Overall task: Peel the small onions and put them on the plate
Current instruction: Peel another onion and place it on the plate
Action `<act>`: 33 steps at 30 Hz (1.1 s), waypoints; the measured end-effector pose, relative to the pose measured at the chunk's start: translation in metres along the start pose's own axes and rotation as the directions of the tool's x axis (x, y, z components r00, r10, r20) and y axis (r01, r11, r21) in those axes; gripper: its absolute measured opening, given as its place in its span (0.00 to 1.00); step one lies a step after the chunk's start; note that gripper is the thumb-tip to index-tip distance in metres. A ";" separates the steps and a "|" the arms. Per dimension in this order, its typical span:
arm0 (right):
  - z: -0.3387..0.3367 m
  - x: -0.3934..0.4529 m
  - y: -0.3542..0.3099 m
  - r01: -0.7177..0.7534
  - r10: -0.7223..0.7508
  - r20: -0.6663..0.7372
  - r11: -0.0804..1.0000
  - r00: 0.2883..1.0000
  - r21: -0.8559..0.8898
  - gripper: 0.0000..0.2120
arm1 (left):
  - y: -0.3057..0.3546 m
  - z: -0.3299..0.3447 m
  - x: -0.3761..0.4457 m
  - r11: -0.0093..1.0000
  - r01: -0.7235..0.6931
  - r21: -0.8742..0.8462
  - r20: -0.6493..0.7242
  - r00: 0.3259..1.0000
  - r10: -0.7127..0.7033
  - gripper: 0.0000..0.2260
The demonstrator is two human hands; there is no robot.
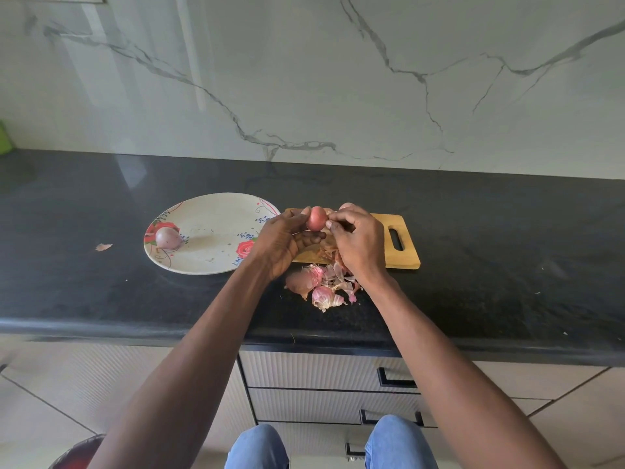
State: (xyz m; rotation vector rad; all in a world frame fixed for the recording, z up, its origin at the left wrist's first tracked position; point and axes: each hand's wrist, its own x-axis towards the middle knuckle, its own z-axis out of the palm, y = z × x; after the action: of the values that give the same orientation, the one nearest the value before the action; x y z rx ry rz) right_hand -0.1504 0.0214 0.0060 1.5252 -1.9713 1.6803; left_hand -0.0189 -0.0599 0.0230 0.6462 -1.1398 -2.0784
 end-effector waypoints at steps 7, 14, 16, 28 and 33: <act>0.001 -0.003 0.002 0.119 -0.119 0.021 0.993 0.993 -0.012 0.11 | -0.001 -0.001 0.001 1.000 -0.023 0.021 -0.006 1.000 0.023 0.09; -0.001 -0.003 -0.001 0.010 -0.011 0.006 0.994 1.000 0.112 0.03 | -0.001 -0.001 0.001 0.998 -0.017 0.057 -0.079 0.997 0.021 0.09; -0.002 -0.002 -0.001 -0.005 0.005 0.001 0.993 1.000 0.116 0.02 | -0.001 0.000 0.000 0.997 -0.013 0.075 -0.072 0.997 0.018 0.07; -0.002 -0.003 -0.004 -0.034 0.035 -0.010 0.997 0.999 0.075 0.03 | -0.001 -0.001 0.000 0.996 -0.015 0.087 -0.046 0.999 0.019 0.06; 0.001 0.001 -0.002 -0.167 0.167 0.006 0.978 0.986 0.125 0.05 | 0.000 0.000 0.000 0.999 -0.010 0.040 -0.041 0.999 0.012 0.05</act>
State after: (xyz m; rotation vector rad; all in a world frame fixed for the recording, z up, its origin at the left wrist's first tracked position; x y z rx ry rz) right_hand -0.1487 0.0205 0.0074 1.4269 -2.0802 1.9045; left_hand -0.0192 -0.0600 0.0231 0.6973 -1.1620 -2.0286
